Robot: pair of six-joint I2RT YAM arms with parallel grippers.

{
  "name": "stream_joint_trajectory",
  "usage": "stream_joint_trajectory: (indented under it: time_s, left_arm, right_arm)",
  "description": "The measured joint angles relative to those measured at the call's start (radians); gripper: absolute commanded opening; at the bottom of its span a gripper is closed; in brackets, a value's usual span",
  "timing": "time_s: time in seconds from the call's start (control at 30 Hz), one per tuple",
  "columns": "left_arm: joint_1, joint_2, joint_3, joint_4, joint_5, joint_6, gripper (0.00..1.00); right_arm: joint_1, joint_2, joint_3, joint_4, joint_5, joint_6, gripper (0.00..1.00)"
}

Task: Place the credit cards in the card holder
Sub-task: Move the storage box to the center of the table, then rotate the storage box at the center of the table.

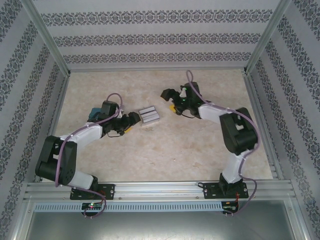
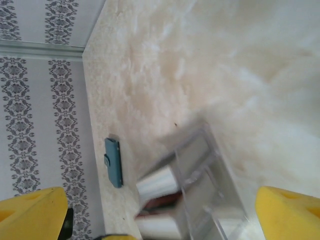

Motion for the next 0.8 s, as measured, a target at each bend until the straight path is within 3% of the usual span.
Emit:
stream_joint_trajectory:
  time_s: [0.23,0.47,0.67,0.8]
  left_arm:
    - [-0.034,0.079,0.056,0.021,-0.018,0.006,0.88]
    - [-0.005,0.159,0.140,0.042,-0.080,0.011,0.88]
    - [0.007,0.281,0.230,0.120,-0.097,-0.017,0.78]
    - [0.007,0.375,0.277,0.154,-0.097,-0.042,0.76]
  right_arm:
    - [0.019,-0.190,-0.153,-0.062,0.019,-0.120,0.97]
    - [0.073,-0.138,-0.188,-0.045,0.024,-0.130,0.96]
    - [0.146,-0.073,-0.154,-0.015,0.023,-0.143,0.96]
    - [0.156,-0.039,-0.122,0.011,0.023,-0.170,0.97]
